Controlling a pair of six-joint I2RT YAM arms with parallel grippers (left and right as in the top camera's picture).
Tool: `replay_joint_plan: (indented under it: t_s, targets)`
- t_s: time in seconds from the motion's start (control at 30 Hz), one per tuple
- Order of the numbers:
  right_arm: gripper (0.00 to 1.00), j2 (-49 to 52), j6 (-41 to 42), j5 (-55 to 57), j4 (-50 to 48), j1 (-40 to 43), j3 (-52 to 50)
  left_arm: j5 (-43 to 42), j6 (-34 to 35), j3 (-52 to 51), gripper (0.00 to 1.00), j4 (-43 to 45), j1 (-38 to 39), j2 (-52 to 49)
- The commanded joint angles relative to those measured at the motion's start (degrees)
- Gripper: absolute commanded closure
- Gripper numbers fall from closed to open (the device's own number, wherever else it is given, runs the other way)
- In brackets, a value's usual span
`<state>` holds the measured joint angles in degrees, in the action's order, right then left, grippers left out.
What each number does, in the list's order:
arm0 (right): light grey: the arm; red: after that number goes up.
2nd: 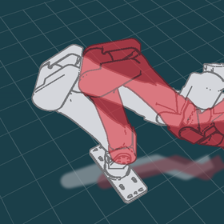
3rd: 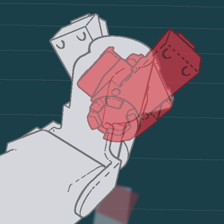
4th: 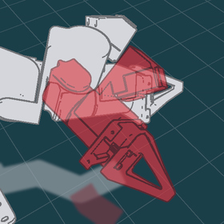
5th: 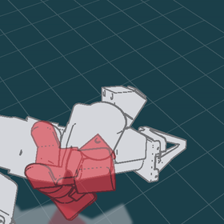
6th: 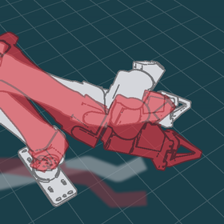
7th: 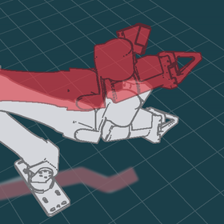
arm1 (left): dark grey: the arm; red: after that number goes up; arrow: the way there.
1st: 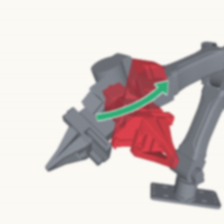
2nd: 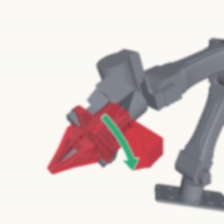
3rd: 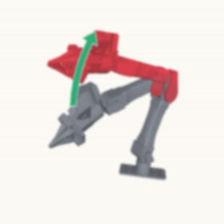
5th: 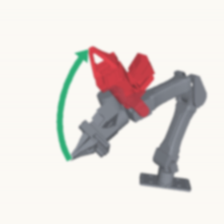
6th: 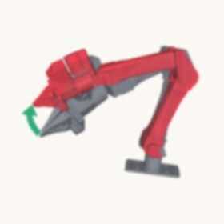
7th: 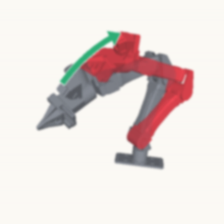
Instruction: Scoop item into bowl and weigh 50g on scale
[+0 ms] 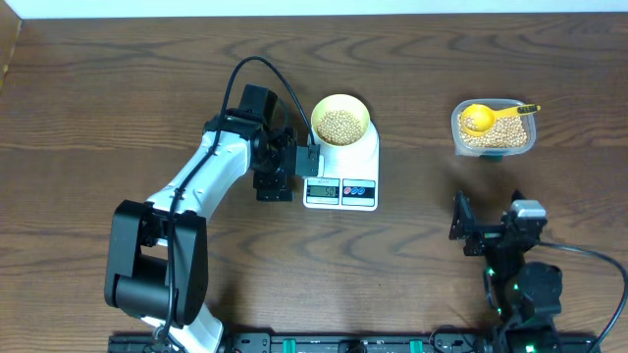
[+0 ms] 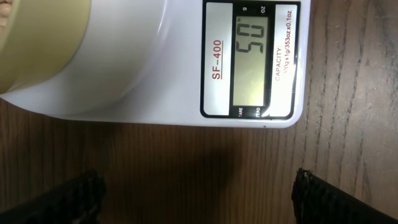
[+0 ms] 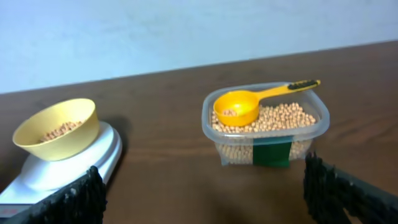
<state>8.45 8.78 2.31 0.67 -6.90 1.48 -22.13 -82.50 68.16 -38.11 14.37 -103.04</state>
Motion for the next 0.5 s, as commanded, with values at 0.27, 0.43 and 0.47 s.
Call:
replay_joint_plan:
  t_s: [0.27, 0.43, 0.47]
  targets:
    - [0.01, -8.17, 0.20, -1.18, 3.61, -1.33, -1.18, -0.26, 0.46, -0.44, 0.02, -0.13, 0.17, 1.25]
    - [0.01, -8.17, -5.64, -1.07, 3.56, -4.28, -1.16, -0.26, 0.46, -0.44, 0.02, -0.13, 0.17, 1.25]
    - [0.01, -8.17, -7.45, -1.40, 3.56, -4.83, -1.16, -0.26, 0.46, -0.44, 0.02, -0.13, 0.17, 1.25]
